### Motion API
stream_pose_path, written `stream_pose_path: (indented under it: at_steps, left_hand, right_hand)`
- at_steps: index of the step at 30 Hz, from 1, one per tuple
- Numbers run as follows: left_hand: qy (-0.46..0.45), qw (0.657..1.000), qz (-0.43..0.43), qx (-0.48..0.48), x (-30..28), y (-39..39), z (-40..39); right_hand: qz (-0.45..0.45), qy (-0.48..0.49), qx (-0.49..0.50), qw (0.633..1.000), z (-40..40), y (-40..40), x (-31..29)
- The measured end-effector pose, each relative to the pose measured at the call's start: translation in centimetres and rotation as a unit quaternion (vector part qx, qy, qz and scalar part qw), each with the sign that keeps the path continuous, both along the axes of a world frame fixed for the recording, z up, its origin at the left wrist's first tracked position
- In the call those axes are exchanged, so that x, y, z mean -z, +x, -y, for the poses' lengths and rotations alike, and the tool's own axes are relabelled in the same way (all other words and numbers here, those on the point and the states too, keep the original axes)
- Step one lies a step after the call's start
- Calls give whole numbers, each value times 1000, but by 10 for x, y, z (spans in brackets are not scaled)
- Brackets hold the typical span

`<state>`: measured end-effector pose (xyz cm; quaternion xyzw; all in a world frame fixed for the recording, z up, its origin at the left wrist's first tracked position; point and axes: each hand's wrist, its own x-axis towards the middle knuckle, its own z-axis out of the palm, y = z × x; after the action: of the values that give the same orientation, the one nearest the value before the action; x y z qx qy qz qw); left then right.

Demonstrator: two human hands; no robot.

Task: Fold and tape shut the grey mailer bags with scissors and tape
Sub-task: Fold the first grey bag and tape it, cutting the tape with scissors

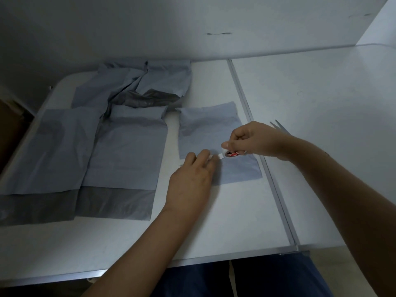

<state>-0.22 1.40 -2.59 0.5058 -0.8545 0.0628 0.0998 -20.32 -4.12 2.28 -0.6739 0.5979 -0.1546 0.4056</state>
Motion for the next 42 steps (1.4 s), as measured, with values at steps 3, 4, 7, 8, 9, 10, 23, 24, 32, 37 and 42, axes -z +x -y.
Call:
stream_pose_path:
  at_steps: [3, 4, 7, 8, 9, 10, 23, 24, 32, 37, 42]
  left_hand:
    - [-5, 1000, -14, 12, 4, 0, 3]
    - [-9, 1000, -22, 19, 5, 0, 4]
    - [-10, 998, -44, 41, 10, 1, 5]
    - [-11, 998, -44, 42, 10, 1, 4]
    - [-10, 998, -44, 39, 10, 2, 3]
    - [-8, 998, -44, 34, 10, 2, 2]
    - [11, 1000, -18, 1, 7, 2, -3]
    - [15, 1000, -13, 3, 7, 2, -3]
    - [20, 999, 27, 15, -3, -6, -6]
    - [35, 998, 57, 15, -6, -11, -6]
    - [46, 996, 70, 19, -9, -13, -8]
  right_hand:
    - [-13, -10, -1, 1000, 0, 3, 0]
    - [-13, -12, 1, 1000, 0, 3, 1]
    - [-6, -18, 11, 1000, 0, 1, 4]
    - [-4, -23, 13, 1000, 0, 0, 4]
    - [1, -25, 16, 1000, 0, -2, 5]
    - [7, -24, 19, 999, 0, -3, 6]
    - [-67, -41, 11, 997, 1, -9, 2]
    - [-80, -48, 6, 996, 2, -9, 1]
    - [-69, -35, 0, 997, -5, -8, -2]
    - [35, 8, 0, 999, -8, -12, 6]
    - [99, 3, 17, 995, -7, -5, 15]
